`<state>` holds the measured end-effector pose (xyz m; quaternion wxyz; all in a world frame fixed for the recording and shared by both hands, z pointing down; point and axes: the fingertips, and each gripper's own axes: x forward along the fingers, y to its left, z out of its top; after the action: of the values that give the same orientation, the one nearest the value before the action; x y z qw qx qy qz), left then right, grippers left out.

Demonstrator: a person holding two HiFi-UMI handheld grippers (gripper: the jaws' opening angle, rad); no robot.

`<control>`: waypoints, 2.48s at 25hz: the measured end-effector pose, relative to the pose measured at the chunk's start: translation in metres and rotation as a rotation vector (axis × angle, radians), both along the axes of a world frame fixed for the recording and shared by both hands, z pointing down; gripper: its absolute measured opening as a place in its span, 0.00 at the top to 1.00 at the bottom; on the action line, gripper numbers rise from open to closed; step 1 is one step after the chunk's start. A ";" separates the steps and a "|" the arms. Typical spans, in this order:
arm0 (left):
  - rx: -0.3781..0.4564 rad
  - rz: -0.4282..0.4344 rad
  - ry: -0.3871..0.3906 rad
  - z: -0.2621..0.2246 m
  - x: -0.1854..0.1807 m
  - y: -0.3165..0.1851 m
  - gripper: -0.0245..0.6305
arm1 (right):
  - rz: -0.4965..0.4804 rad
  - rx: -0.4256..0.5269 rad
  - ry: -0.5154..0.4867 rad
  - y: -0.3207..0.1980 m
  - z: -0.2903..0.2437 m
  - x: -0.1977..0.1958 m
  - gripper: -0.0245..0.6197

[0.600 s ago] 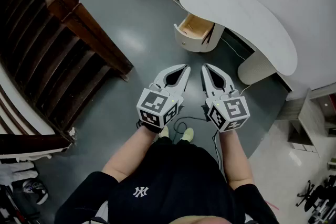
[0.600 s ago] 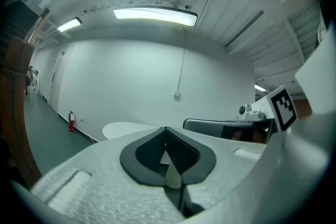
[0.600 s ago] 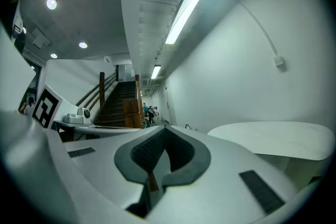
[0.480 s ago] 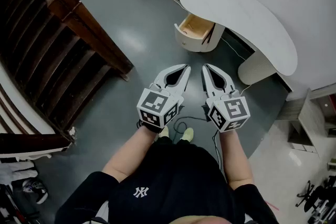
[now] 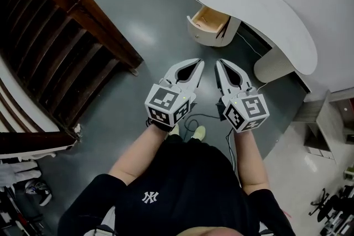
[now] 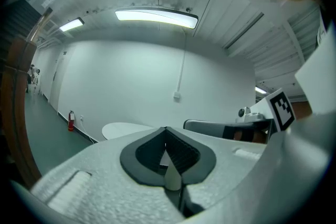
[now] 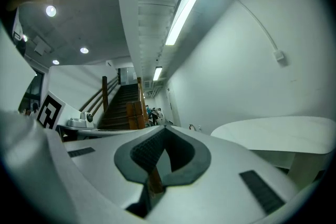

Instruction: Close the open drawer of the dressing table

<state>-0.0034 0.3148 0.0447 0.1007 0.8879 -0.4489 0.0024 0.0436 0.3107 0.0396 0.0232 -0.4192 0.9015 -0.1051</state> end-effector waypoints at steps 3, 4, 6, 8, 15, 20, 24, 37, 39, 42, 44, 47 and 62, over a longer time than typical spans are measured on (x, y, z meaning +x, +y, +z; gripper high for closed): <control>0.009 -0.015 -0.002 0.000 -0.002 -0.006 0.95 | -0.006 0.004 -0.032 -0.005 -0.002 0.006 0.94; 0.010 -0.021 -0.002 0.001 -0.003 -0.007 0.95 | -0.003 0.005 -0.036 -0.005 -0.002 0.007 0.94; 0.007 -0.033 -0.004 0.005 -0.005 -0.006 0.95 | 0.006 0.004 -0.039 -0.005 0.002 0.010 0.94; 0.001 -0.044 -0.008 0.008 -0.005 -0.005 0.95 | 0.013 -0.001 -0.043 -0.004 0.005 0.015 0.94; 0.004 -0.064 -0.012 0.011 0.006 -0.008 0.95 | 0.016 0.006 -0.058 -0.009 0.005 0.034 0.94; -0.004 -0.074 -0.015 0.015 0.017 -0.010 0.95 | 0.006 -0.003 -0.064 -0.012 0.010 0.045 0.94; -0.003 -0.067 -0.028 0.018 0.022 -0.016 0.95 | 0.002 0.003 -0.066 -0.019 0.007 0.048 0.94; -0.029 -0.030 -0.036 0.049 0.017 -0.082 0.95 | 0.035 -0.026 -0.047 -0.083 0.031 0.037 0.94; -0.033 -0.022 -0.044 0.057 0.012 -0.100 0.95 | 0.040 -0.035 -0.045 -0.101 0.039 0.030 0.94; -0.041 -0.010 -0.055 0.073 0.001 -0.134 0.95 | 0.049 -0.051 -0.043 -0.135 0.052 0.015 0.94; -0.049 -0.002 -0.062 0.085 -0.008 -0.160 0.95 | 0.056 -0.066 -0.038 -0.160 0.063 0.003 0.94; -0.058 0.013 -0.071 0.104 -0.023 -0.198 0.95 | 0.068 -0.088 -0.029 -0.198 0.079 -0.016 0.94; -0.107 0.088 -0.118 0.205 -0.072 -0.322 0.95 | 0.135 -0.126 0.045 -0.321 0.138 -0.077 0.94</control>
<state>-0.0758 -0.0075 0.2500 0.1211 0.8984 -0.4140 0.0830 -0.0330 -0.0099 0.1772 -0.0164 -0.4818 0.8632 -0.1501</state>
